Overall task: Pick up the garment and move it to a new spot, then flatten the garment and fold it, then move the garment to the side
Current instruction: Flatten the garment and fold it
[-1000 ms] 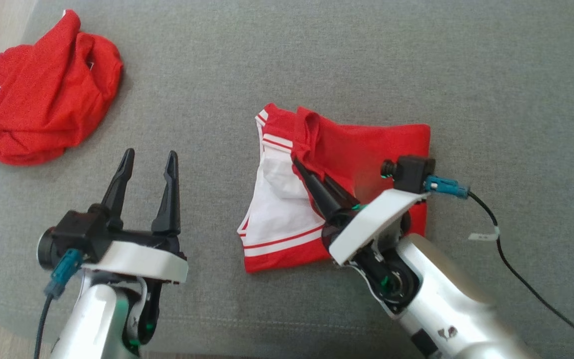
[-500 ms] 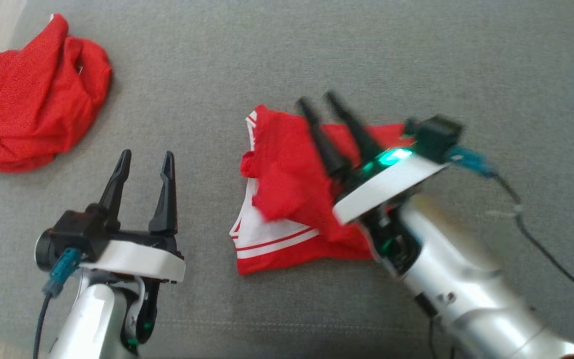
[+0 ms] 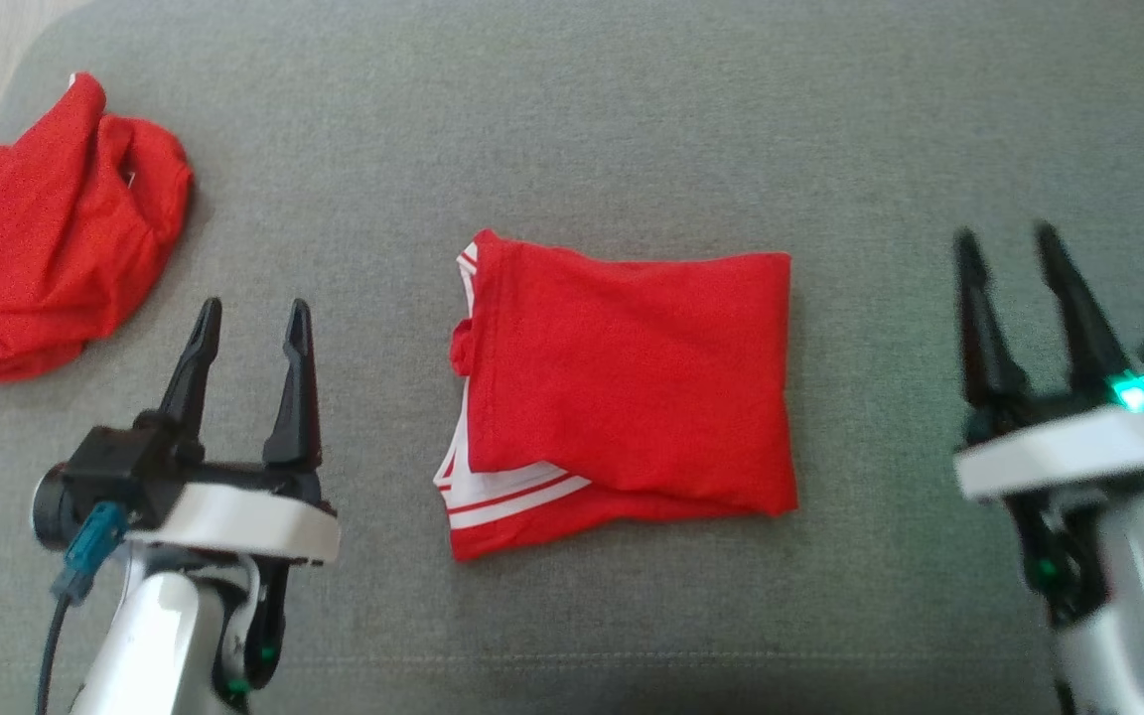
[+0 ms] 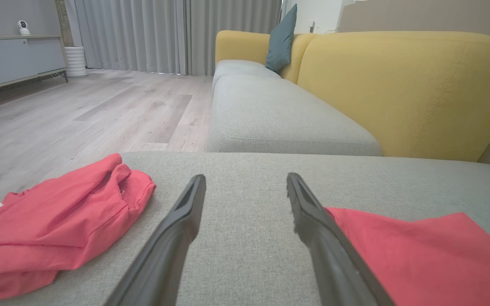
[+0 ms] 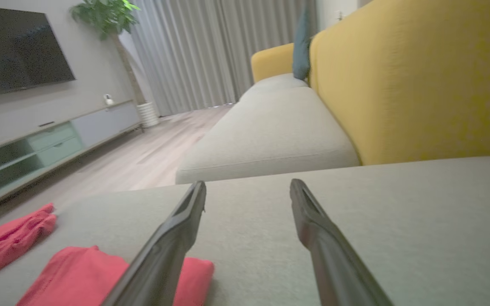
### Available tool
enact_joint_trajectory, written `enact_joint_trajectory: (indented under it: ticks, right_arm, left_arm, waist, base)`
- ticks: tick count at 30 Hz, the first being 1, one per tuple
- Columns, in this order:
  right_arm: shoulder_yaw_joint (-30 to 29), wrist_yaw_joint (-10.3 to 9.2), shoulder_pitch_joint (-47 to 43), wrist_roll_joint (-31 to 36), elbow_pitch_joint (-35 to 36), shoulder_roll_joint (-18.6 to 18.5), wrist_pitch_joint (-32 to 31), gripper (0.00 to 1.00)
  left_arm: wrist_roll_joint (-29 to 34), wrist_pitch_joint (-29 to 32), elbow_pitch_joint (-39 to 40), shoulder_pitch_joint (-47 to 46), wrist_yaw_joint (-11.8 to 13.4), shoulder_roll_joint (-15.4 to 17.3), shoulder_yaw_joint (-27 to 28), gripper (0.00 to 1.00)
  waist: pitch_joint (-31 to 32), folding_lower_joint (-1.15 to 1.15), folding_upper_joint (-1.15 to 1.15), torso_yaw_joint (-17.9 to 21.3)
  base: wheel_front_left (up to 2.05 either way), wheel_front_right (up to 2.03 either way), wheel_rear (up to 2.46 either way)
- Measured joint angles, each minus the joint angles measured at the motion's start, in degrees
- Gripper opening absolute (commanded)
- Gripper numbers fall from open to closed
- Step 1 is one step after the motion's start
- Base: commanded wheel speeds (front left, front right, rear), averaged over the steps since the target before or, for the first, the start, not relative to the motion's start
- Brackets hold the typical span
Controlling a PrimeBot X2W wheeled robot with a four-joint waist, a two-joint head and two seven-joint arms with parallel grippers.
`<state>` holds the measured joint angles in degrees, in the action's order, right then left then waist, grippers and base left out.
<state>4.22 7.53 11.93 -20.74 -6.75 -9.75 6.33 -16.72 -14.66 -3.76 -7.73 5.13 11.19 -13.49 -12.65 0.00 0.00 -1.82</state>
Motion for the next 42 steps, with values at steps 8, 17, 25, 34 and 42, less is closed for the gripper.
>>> enact_joint_trajectory:
  ticks: [8,17,25,34,42]
  right_arm:
    - [-5.10,0.00,-9.23,4.63,9.89,4.00,-5.69,1.00]
    - [-5.30,0.00,-15.65,6.70,13.17,5.35,-9.02,1.00]
    - [-5.72,0.00,-19.78,7.03,14.24,5.67,-10.02,1.00]
    - [-6.87,0.00,-21.78,7.14,15.02,6.09,-11.61,1.00]
    - [-7.10,0.00,-21.87,7.21,15.30,6.28,-12.44,1.00]
  left_arm:
    - [0.01,0.43,0.57,2.49,0.52,1.47,0.58,1.00]
    - [0.44,2.00,1.35,6.89,1.71,2.27,0.27,1.00]
    - [-0.08,3.54,1.87,10.79,2.09,2.49,-0.49,1.00]
    - [-0.08,4.08,2.53,12.46,2.53,2.96,-0.68,1.00]
    - [-0.08,4.25,2.54,12.40,2.94,3.19,-0.81,1.00]
  waist:
    - [2.18,0.00,0.00,0.98]
    - [6.71,0.00,0.00,1.53]
    - [10.92,0.00,0.00,1.61]
    - [12.87,0.00,0.00,1.72]
    - [12.61,0.00,0.00,1.94]
  base:
    - [0.00,0.00,0.00]
    - [0.00,0.00,0.00]
    - [0.00,0.00,0.00]
    - [0.00,0.00,0.00]
    - [0.00,0.00,0.00]
